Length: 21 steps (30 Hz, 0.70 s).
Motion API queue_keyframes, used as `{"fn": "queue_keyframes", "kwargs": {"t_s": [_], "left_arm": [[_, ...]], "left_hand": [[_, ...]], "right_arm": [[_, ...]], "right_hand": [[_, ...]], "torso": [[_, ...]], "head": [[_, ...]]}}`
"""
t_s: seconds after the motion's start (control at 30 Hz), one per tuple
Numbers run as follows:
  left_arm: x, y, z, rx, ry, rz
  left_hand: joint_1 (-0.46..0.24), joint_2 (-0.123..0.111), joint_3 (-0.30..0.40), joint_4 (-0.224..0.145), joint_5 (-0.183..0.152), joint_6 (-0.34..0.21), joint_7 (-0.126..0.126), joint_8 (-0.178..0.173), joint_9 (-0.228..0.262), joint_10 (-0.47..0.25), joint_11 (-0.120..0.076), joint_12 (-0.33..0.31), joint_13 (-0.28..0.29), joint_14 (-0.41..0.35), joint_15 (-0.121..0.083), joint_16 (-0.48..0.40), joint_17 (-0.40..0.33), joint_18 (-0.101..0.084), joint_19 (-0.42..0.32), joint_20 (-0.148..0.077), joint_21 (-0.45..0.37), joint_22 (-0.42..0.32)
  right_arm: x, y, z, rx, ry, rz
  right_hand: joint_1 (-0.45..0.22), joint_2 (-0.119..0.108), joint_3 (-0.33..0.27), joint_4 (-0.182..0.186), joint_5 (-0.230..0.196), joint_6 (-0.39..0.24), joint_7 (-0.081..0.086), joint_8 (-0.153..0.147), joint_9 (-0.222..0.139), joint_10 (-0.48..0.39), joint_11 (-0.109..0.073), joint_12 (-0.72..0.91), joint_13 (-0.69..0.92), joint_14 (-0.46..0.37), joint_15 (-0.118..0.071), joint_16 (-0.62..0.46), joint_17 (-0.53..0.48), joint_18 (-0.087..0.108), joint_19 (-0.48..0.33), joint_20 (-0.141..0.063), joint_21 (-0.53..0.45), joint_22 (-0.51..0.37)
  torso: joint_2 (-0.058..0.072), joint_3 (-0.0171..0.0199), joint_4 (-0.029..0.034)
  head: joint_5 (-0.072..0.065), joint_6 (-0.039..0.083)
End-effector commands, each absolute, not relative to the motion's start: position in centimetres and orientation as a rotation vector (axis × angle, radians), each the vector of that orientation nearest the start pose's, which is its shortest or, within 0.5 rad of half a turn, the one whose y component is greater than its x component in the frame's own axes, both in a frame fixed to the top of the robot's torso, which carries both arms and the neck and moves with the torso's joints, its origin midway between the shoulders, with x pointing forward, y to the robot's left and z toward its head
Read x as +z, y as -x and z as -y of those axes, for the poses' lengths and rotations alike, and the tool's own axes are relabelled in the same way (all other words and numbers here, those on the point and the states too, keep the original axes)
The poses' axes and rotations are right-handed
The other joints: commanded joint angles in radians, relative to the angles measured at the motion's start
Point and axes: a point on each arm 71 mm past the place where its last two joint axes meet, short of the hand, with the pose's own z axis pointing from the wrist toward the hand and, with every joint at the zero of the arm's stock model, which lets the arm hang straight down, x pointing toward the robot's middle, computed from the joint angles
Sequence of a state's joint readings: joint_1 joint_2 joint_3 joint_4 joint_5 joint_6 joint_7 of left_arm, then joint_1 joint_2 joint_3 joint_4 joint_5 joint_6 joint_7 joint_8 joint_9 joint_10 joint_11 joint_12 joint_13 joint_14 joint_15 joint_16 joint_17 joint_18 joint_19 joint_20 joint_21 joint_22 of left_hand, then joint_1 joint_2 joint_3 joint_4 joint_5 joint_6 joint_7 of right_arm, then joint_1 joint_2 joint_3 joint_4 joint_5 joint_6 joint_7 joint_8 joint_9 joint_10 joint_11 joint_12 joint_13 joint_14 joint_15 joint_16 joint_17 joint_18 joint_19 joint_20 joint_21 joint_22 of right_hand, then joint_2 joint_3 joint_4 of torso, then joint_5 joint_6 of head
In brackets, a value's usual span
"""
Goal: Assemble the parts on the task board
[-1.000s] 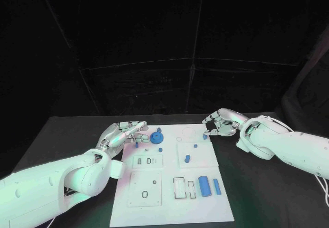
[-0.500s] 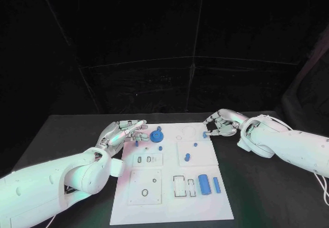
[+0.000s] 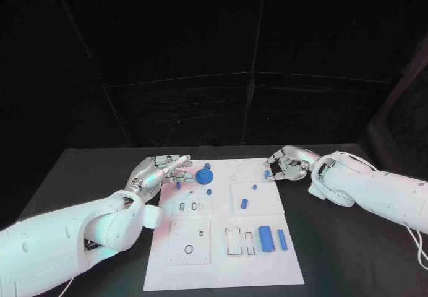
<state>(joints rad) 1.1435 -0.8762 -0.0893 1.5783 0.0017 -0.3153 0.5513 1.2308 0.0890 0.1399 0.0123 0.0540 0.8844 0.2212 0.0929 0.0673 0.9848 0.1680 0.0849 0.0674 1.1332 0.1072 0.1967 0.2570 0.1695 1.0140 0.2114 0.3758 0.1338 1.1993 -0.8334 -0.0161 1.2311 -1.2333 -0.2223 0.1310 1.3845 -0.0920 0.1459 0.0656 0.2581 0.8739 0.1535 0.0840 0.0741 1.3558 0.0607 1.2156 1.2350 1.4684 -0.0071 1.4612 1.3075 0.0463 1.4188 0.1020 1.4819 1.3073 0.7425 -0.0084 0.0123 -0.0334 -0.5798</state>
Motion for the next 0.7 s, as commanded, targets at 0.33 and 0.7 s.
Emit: {"fn": "queue_keyframes", "kwargs": {"t_s": [0.33,0.7], "left_arm": [[-20.7,-46.2,-21.0,-1.621,1.083,-1.364],[-20.7,-46.2,-21.0,-1.619,1.084,-1.365]], "left_hand": [[-0.008,-0.001,0.006,0.001,-0.003,0.008,0.0,0.001,0.001,0.008,0.0,0.006,0.001,0.001,0.001,-0.007,0.002,0.013,0.001,0.0,-0.007,-0.001],[-0.008,-0.001,0.006,0.001,-0.003,0.008,0.0,0.001,0.001,0.008,0.0,0.006,0.001,0.001,0.001,-0.007,0.002,0.013,0.001,0.0,-0.007,-0.001]], "right_arm": [[-20.5,-53.2,27.6,0.67,-0.003,-1.75],[-20.8,-53.4,27.6,0.661,-0.004,-1.753]], "right_hand": [[0.007,0.019,0.005,-0.008,0.002,0.024,0.0,0.01,0.003,0.004,0.002,0.002,0.004,0.062,-0.003,0.0,0.074,0.004,-0.002,-0.001,-0.004,0.035],[0.004,0.046,0.019,-0.007,-0.015,0.071,0.003,0.027,0.007,0.008,0.005,0.008,0.01,0.063,-0.001,0.002,0.078,0.003,0.001,0.001,-0.002,0.04]], "torso": [[0.0,0.0009,-0.0009],[-0.001,0.0012,-0.0003]], "head": [[0.002,-0.004],[0.001,-0.007]]}}
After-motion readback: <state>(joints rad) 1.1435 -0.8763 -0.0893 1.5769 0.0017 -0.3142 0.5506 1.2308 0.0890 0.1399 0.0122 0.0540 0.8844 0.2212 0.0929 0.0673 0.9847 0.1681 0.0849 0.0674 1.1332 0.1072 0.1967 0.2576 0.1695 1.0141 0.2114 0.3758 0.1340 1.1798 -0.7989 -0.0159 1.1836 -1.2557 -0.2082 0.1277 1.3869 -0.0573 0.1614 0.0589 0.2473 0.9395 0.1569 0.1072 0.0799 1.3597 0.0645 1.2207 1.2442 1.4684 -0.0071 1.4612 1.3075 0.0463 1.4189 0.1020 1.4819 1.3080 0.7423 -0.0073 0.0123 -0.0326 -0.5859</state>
